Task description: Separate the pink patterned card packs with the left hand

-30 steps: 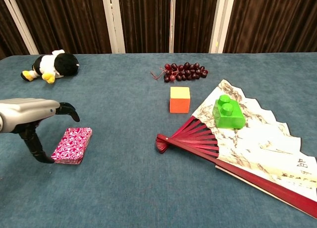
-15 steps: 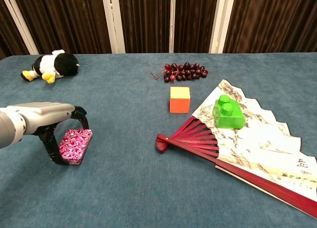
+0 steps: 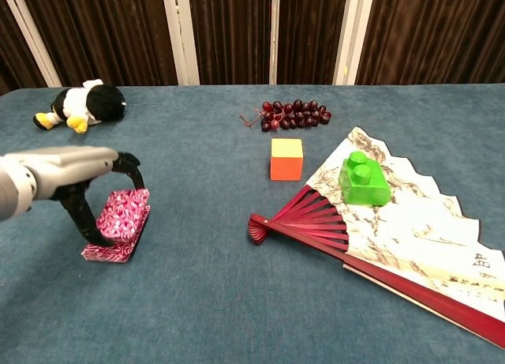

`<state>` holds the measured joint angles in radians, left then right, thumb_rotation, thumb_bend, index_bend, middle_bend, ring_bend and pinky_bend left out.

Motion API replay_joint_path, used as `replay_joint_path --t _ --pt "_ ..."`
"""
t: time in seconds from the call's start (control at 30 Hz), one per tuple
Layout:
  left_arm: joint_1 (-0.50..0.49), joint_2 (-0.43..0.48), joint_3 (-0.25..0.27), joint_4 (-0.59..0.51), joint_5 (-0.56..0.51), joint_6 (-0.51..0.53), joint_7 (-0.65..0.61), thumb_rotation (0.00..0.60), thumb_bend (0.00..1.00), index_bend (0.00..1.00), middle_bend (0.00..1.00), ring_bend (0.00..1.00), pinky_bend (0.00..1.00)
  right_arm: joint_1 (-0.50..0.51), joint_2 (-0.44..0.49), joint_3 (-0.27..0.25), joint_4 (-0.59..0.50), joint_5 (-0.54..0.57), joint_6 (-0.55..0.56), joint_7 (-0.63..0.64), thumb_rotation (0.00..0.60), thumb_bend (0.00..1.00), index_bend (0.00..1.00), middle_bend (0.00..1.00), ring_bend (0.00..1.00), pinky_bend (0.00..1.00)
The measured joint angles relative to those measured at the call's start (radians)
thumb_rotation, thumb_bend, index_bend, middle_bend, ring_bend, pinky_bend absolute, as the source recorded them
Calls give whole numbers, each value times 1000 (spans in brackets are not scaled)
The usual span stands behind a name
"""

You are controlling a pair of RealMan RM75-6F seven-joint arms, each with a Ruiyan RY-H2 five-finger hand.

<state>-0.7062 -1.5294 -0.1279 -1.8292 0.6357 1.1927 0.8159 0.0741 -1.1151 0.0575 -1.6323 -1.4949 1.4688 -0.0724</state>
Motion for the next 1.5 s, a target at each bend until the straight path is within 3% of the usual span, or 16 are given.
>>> replay_joint_path --t 0.2,0.43,0.6,0.73,0.9,1.1,1.5 --pt "19 82 20 -34 46 17 -21 600 376 495 0 0 3 0 2 0 -1 1 -1 2 600 367 0 0 0 51" --pt "78 183 100 -16 111 5 -88 600 365 439 0 0 3 0 0 -1 -2 -1 -1 -6 600 366 0 0 0 51" --pt "100 191 125 28 126 -25 -133 600 346 394 0 0 3 1 -2 -1 -4 -2 0 -11 600 366 0 0 0 51" --pt "112 175 139 74 129 -45 -153 600 251 296 0 0 3 0 -2 0 -5 1 -1 -10 600 366 0 0 0 51" --pt "116 159 144 105 105 -66 -152 600 173 195 0 0 0 0 -1 0 -3 -5 4 -4 600 366 0 0 0 51" --pt "110 182 140 71 91 -61 -129 600 169 86 0 0 0 -1 -2 -1 -2 -7 6 -4 600 366 0 0 0 51" --pt "77 180 88 -5 47 -51 -115 600 168 99 0 0 0 0 -3 0 -3 -8 6 -7 600 367 0 0 0 51"
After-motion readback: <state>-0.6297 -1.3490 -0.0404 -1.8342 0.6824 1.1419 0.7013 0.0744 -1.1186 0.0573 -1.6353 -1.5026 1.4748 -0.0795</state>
